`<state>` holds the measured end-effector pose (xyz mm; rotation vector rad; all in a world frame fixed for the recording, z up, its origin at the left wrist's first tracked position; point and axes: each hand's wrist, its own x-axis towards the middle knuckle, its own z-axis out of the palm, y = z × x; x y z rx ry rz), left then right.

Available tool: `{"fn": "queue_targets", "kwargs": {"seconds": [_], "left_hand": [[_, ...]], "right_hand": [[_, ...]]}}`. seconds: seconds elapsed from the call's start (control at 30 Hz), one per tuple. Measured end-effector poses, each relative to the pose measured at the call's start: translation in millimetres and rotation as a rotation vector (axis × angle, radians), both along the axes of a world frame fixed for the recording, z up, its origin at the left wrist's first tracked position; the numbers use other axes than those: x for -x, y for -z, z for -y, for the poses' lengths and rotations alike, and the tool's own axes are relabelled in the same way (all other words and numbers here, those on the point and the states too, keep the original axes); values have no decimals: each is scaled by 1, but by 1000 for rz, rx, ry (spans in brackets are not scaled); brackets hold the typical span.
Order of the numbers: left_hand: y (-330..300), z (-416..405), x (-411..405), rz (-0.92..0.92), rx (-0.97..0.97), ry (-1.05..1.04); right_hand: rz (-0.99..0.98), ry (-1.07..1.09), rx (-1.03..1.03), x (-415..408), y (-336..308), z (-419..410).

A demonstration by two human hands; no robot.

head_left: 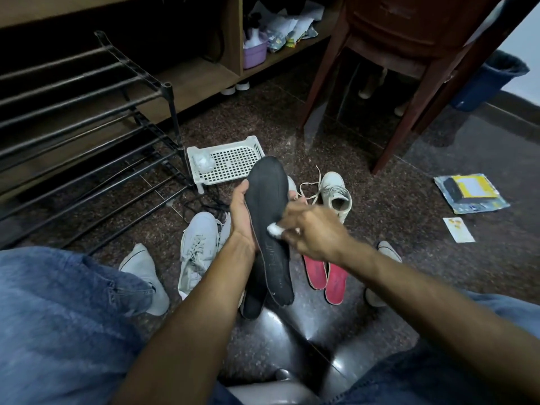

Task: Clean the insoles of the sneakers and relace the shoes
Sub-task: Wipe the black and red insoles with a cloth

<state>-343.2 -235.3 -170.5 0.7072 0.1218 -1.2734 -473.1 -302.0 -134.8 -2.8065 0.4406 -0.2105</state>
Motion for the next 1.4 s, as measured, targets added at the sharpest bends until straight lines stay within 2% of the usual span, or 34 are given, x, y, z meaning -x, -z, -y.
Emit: {"fn": "queue_targets", "kwargs": {"seconds": [0.1, 0.17, 0.27, 0.33, 0.47, 0.53, 0.57, 0.67, 0.7, 0.8, 0.87, 0.9, 1.0, 1.07, 1.17, 1.23, 1.33, 1.4], "left_hand": [[5, 1, -9, -101, -2, -31], [8, 3, -14, -145, 35, -102], [6, 8, -20, -118, 33, -196], [2, 13, -22, -51, -8, -191], [-4, 10, -10, 105, -83, -30], [1, -1, 8, 45, -69, 63], [5, -6, 15, 8, -60, 101], [10, -11, 19, -56, 28, 98], [8, -10, 17, -53, 59, 82], [13, -5, 9, -51, 50, 48], [14, -6, 10, -37, 28, 66], [14, -5, 15, -41, 27, 96], [14, -4, 33, -79, 55, 126], [16, -6, 36, -106, 62, 122], [22, -13, 20, -108, 41, 116], [24, -13, 15, -73, -4, 151], [24, -5, 28, -89, -8, 168], [22, -1, 34, -84, -1, 164]], "right_hand": [[28, -99, -162, 13, 12, -21], [158, 63, -269, 13, 22, -18], [335, 433, -744, 5, 29, -19], [376, 530, -967, -3, 30, -24], [462, 666, -927, -21, 30, -18], [484, 713, -959, -29, 27, -11], [437, 676, -878, -29, 27, -8], [124, 415, -253, -16, 24, -12], [93, 336, -145, -11, 21, -14], [81, 55, -222, 0, 9, -24], [-20, -43, -141, 2, 4, -25], [-68, -34, -53, -1, 2, -19], [-197, 165, 210, -23, -12, 10], [-219, 230, 196, -31, -18, 14], [-203, -32, 54, -10, -14, -24], [-275, -89, 55, 2, -13, -37], [-283, 113, 224, -18, -13, -1], [-246, 187, 248, -27, -18, 16]]}}
